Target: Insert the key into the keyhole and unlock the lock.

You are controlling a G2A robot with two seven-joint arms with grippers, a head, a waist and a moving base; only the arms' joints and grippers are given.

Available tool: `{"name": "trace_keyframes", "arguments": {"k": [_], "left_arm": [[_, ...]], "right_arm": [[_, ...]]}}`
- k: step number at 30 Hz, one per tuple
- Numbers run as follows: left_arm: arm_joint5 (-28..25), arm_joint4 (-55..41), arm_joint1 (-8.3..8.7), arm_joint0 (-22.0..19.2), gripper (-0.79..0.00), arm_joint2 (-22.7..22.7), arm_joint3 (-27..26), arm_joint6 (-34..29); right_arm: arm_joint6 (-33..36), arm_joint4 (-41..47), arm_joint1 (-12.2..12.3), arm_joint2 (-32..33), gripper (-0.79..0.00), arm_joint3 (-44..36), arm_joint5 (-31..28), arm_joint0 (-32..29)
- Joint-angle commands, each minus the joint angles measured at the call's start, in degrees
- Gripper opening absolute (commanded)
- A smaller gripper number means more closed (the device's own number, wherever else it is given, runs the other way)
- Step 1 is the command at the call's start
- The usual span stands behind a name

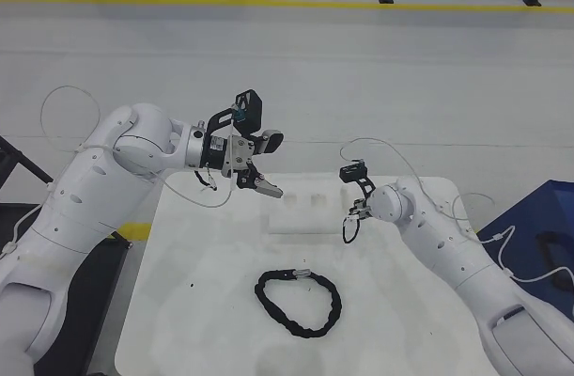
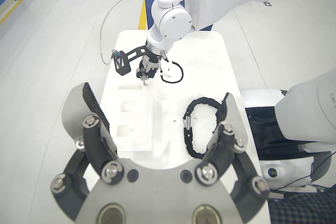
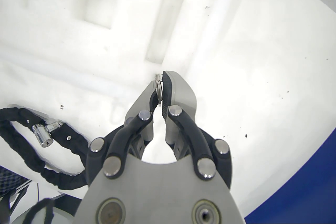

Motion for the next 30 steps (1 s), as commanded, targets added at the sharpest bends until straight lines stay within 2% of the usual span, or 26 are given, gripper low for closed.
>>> {"name": "trace_keyframes", "arguments": {"k": [1, 7, 16, 30], "left_arm": [[0.0, 0.0, 0.0, 0.0, 0.0, 0.0, 0.0, 0.0], [0.0, 0.0, 0.0, 0.0, 0.0, 0.0, 0.0, 0.0], [0.0, 0.0, 0.0, 0.0, 0.0, 0.0, 0.0, 0.0], [0.0, 0.0, 0.0, 0.0, 0.0, 0.0, 0.0, 0.0]], "right_arm": [[0.6, 0.0, 0.7, 1.6, -0.785, -2.2, -0.3, -0.6], [3.0, 2.7, 3.2, 8.7, -0.785, -10.4, -2.6, -3.9], [8.5, 11.8, 6.8, 21.4, -0.785, -26.3, -7.1, -12.4], [10.4, 29.4, 9.9, 37.9, -0.785, -43.5, -11.7, -21.9]]}}
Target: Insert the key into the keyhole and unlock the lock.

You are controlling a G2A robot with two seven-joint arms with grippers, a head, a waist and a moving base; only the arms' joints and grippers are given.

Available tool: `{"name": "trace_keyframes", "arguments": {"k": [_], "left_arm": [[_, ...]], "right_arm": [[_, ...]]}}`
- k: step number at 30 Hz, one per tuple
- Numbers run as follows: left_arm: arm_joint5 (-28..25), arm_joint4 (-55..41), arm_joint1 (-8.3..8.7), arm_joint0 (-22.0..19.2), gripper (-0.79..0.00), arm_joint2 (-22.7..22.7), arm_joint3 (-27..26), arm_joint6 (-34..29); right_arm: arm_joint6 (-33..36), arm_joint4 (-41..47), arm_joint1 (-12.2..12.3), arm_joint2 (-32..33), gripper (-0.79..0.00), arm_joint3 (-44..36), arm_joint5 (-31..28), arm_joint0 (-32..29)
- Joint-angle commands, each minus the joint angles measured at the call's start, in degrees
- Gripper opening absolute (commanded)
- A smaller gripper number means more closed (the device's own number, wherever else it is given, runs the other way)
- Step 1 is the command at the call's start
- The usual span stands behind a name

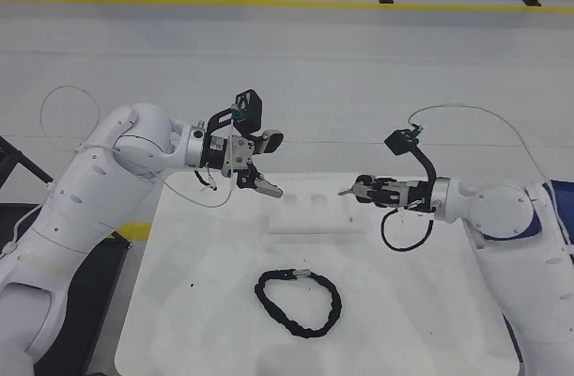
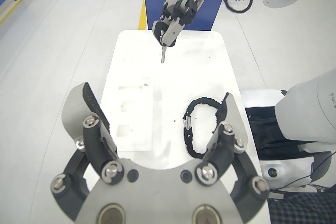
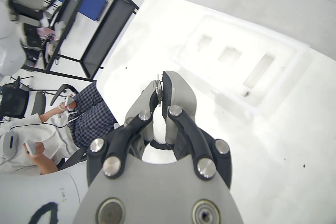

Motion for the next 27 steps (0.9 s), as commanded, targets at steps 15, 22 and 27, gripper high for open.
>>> {"name": "trace_keyframes", "arguments": {"k": [15, 22, 27], "left_arm": [[0.0, 0.0, 0.0, 0.0, 0.0, 0.0, 0.0, 0.0], [0.0, 0.0, 0.0, 0.0, 0.0, 0.0, 0.0, 0.0], [0.0, 0.0, 0.0, 0.0, 0.0, 0.0, 0.0, 0.0]], "right_arm": [[2.1, 15.6, 2.4, 14.1, -0.785, -4.3, -3.4, -6.2], [0.8, 16.9, 2.6, 14.9, -0.785, -3.5, -2.9, -6.9], [0.8, 16.9, 2.6, 14.9, -0.785, -3.5, -2.9, -6.9]]}}
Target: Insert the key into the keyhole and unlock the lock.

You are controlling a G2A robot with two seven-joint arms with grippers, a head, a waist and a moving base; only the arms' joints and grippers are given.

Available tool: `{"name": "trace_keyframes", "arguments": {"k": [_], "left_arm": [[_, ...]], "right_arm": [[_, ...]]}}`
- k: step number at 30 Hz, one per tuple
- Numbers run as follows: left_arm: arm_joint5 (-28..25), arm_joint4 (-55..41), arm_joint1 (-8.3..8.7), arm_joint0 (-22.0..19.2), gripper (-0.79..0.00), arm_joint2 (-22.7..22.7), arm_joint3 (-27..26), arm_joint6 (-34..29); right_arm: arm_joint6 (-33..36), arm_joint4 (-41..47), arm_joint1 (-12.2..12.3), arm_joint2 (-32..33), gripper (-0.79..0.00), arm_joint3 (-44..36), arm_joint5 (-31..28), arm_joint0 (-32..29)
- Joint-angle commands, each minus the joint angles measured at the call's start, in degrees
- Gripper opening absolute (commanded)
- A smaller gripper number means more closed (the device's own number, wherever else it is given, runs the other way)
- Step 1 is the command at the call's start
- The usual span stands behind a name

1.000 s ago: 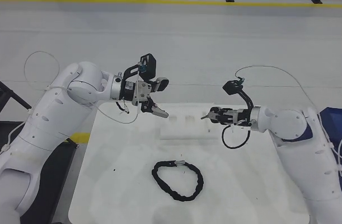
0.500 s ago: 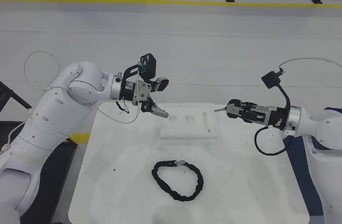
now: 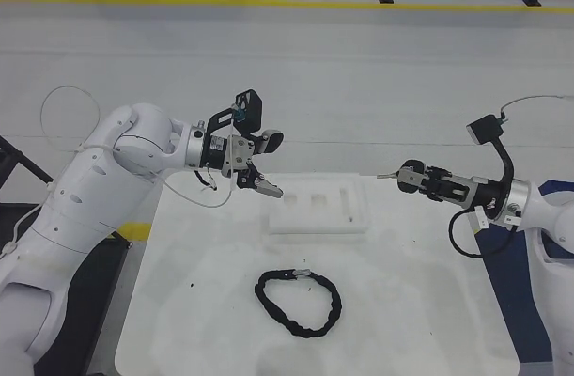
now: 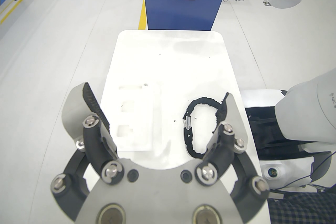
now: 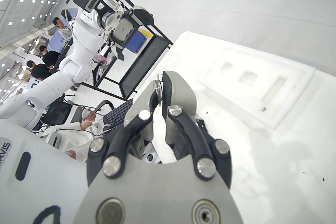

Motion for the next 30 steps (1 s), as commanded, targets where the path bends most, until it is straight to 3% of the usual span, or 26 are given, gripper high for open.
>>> {"name": "trace_keyframes", "arguments": {"k": [1, 8, 15, 24, 30], "left_arm": [[0.0, 0.0, 0.0, 0.0, 0.0, 0.0, 0.0, 0.0], [0.3, 0.1, 0.0, 0.2, 0.0, 0.0, -0.1, 0.2], [1.4, 3.6, 0.38, 5.0, 0.0, -0.6, -0.7, 3.2], [-0.6, 13.8, 0.15, 13.0, 0.0, 1.9, 0.1, 9.4], [-0.6, 17.5, -0.58, 14.8, 0.0, 5.0, 1.9, 12.9]], "right_arm": [[0.0, 0.0, 0.0, 0.0, -0.785, 0.0, 0.0, 0.0], [0.0, 0.0, 0.0, 0.0, -0.785, 0.0, 0.0, 0.0], [0.0, 0.0, 0.0, 0.0, -0.785, 0.0, 0.0, 0.0], [0.0, 0.0, 0.0, 0.0, -0.785, 0.0, 0.0, 0.0], [0.0, 0.0, 0.0, 0.0, -0.785, 0.0, 0.0, 0.0]]}}
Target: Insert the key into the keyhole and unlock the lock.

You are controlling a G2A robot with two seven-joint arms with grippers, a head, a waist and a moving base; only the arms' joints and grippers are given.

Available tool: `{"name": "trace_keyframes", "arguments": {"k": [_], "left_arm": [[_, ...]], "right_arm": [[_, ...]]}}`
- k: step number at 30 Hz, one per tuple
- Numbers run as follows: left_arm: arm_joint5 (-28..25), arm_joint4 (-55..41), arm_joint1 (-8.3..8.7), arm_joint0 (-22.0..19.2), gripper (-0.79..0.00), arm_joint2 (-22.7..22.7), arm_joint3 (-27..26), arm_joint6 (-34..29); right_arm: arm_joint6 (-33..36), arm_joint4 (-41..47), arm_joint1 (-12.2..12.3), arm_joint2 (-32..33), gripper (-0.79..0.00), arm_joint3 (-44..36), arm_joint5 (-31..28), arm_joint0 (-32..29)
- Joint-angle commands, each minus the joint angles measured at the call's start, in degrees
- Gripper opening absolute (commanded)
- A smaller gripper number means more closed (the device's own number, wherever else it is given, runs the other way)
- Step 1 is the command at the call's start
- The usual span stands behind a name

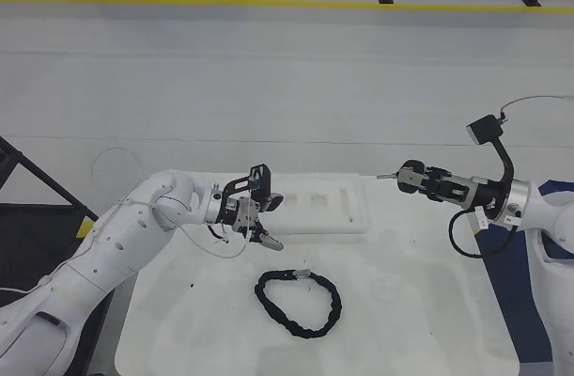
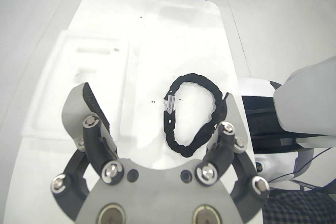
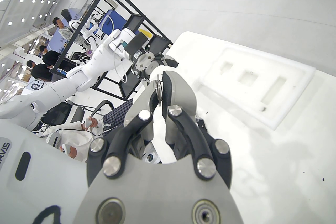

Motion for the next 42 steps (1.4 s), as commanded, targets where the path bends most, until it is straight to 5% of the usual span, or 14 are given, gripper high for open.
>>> {"name": "trace_keyframes", "arguments": {"k": [1, 21, 38, 42], "left_arm": [[0.0, 1.9, -0.33, 0.0, 0.0, 1.6, 0.1, 0.9], [0.0, 17.9, -4.45, -8.1, 0.0, 21.3, 7.5, 15.1], [1.3, 18.2, -4.43, -7.6, 0.0, 21.1, 7.4, 15.3], [4.6, 22.3, -4.14, -5.0, 0.0, 19.0, 7.3, 22.5]], "right_arm": [[0.0, 0.0, 0.0, 0.0, -0.785, 0.0, 0.0, 0.0], [0.0, 0.0, 0.0, 0.0, -0.785, 0.0, 0.0, 0.0], [0.0, 0.0, 0.0, 0.0, -0.785, 0.0, 0.0, 0.0], [0.0, 0.0, 0.0, 0.0, -0.785, 0.0, 0.0, 0.0]]}}
